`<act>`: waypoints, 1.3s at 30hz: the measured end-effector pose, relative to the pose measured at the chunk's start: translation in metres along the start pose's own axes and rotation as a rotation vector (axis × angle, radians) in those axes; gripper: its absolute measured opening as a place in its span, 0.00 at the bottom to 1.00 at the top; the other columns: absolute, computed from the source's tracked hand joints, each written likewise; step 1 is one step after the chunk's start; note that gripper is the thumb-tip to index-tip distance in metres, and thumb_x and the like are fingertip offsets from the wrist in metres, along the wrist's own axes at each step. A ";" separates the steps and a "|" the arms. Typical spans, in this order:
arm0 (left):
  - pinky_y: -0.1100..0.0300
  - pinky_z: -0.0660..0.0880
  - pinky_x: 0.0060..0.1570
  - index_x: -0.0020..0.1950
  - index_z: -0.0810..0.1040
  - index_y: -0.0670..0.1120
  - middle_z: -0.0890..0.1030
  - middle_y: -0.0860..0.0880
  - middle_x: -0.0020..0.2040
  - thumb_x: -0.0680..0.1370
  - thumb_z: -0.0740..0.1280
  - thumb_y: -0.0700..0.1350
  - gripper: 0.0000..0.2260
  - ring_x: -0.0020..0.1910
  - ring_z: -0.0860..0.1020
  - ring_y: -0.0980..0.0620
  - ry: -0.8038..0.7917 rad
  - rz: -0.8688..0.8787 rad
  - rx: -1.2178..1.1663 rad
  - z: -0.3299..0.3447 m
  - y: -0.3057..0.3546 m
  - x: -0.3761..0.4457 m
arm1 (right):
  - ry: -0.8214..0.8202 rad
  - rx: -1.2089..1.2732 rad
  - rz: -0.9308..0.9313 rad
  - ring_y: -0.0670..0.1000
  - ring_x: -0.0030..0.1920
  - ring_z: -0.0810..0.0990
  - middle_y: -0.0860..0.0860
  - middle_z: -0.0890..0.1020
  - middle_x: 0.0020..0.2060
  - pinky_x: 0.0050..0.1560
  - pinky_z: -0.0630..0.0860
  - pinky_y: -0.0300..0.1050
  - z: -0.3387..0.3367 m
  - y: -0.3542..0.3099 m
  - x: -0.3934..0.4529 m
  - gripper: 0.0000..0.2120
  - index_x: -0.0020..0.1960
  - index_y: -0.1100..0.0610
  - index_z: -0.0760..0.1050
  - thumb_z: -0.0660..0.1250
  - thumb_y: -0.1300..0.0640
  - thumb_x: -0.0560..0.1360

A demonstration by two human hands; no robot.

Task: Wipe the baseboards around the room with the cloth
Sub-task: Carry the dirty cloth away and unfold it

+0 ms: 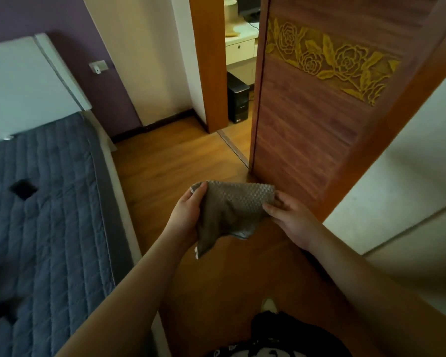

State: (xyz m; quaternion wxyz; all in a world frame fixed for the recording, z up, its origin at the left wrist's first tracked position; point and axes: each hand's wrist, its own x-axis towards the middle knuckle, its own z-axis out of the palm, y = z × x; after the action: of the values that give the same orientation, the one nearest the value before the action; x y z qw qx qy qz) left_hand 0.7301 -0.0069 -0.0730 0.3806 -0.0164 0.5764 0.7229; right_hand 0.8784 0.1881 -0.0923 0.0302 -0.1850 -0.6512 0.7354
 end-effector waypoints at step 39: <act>0.65 0.80 0.40 0.56 0.76 0.60 0.83 0.58 0.51 0.81 0.65 0.51 0.05 0.50 0.82 0.57 0.375 0.186 0.319 -0.189 0.182 0.302 | -0.027 0.221 0.169 0.55 0.56 0.83 0.55 0.84 0.55 0.49 0.81 0.46 0.118 -0.058 0.481 0.12 0.59 0.57 0.80 0.69 0.58 0.76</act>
State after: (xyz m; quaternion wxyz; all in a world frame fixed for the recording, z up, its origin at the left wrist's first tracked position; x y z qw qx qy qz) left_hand 0.3336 -0.0146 -0.1264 0.1970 -0.0368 0.7426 0.6391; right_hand 0.3831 0.2226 -0.1387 -0.0204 -0.2250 -0.5486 0.8050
